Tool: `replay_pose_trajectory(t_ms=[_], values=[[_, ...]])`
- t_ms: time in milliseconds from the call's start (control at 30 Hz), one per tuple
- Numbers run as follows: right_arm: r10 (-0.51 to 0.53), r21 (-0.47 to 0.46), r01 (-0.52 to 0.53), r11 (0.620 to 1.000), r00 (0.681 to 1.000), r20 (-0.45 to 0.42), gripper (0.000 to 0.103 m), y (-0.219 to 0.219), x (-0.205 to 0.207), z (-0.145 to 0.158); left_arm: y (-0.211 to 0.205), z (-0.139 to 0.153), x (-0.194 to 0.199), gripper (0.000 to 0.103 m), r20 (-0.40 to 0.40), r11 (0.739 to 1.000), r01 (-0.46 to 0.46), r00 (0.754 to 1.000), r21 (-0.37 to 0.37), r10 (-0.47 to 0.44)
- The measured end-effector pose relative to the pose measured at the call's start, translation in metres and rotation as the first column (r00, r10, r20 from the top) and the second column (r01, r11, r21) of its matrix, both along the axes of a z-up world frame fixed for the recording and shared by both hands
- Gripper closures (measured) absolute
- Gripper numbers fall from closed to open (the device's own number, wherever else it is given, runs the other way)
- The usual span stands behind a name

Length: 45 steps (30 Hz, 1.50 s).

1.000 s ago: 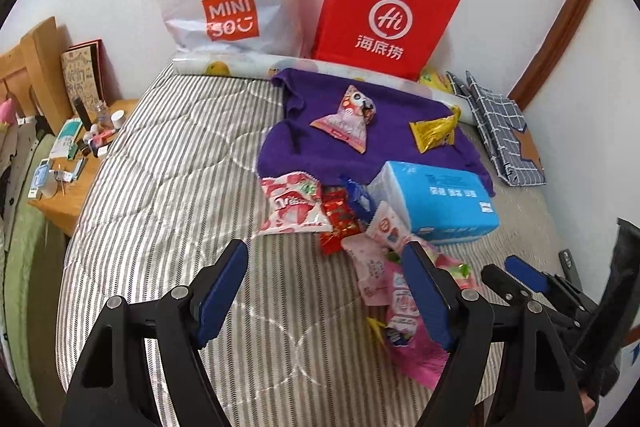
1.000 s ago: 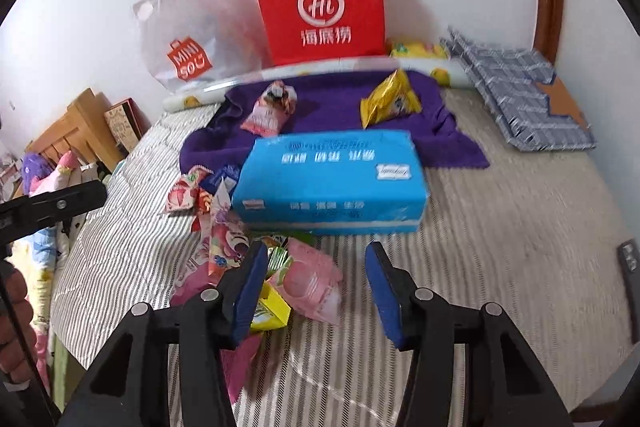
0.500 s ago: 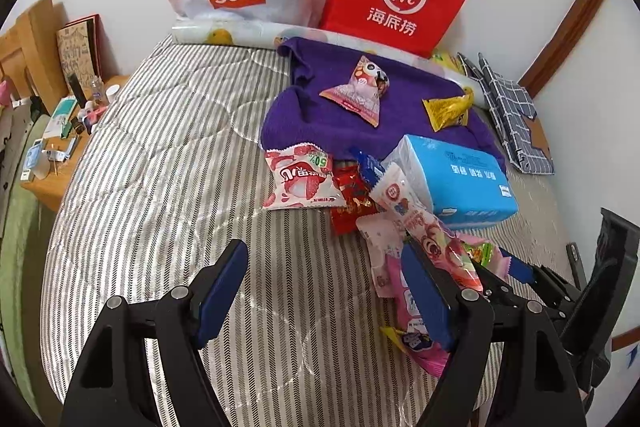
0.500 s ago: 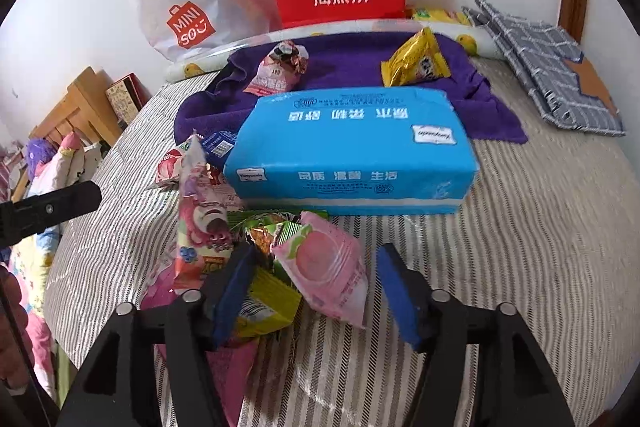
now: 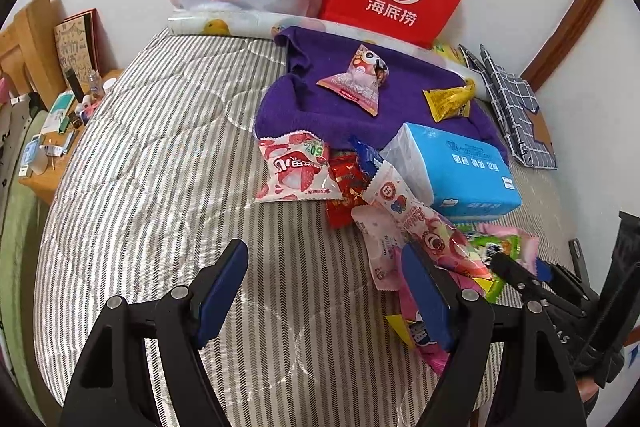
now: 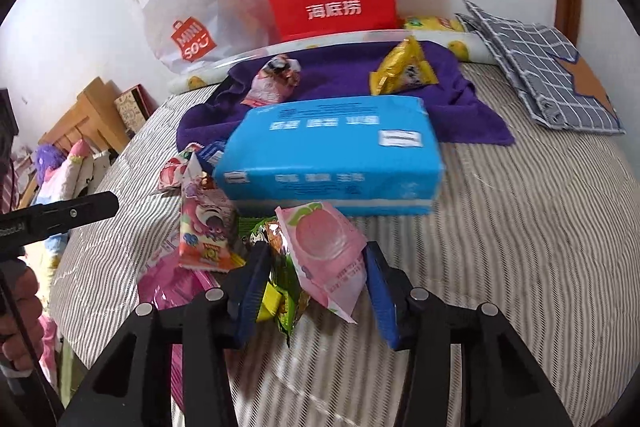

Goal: Organize snacks
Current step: 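Grasp the green snack bag with the right tool and lift it, then grasp the red-and-white strawberry snack bag with the left tool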

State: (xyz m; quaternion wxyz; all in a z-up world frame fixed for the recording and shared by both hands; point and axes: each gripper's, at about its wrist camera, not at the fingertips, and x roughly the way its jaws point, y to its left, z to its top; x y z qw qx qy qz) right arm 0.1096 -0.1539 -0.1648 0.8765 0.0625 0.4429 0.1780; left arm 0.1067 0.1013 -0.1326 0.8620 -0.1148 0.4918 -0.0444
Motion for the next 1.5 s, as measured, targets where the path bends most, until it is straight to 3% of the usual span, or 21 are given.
replay_pose_trajectory(t_ms=[200,533,800,1000,1167,1500], values=[[-0.028,0.014,0.029,0.999,0.999,-0.039,0.054,-0.03,-0.009,-0.01,-0.011,-0.004,0.004,0.024,-0.008,1.0,0.02,1.0,0.004,-0.02],[-0.093,0.038,0.094,0.995,0.995,-0.03,0.051,-0.063,-0.02,-0.011,-0.023,-0.01,0.007,0.024,-0.026,0.999,0.041,0.999,0.004,-0.041],[-0.014,0.067,0.013,0.998,1.0,0.007,0.046,-0.036,-0.01,-0.006,-0.026,-0.011,0.008,0.024,-0.031,0.999,0.041,0.999,0.011,-0.041],[0.032,0.028,-0.031,0.999,0.999,-0.029,0.046,-0.004,0.009,-0.024,-0.021,-0.008,0.004,0.024,-0.018,0.999,0.046,0.999,0.018,-0.046],[0.025,0.021,-0.025,0.999,0.999,-0.02,0.064,-0.003,0.009,-0.026,-0.014,-0.008,-0.003,0.024,-0.009,0.999,0.048,0.999,0.022,-0.048],[-0.082,-0.088,0.089,0.992,0.993,0.088,0.066,-0.036,-0.014,-0.004,-0.007,-0.019,0.0,0.024,-0.015,0.999,0.036,0.999,0.023,-0.035]])
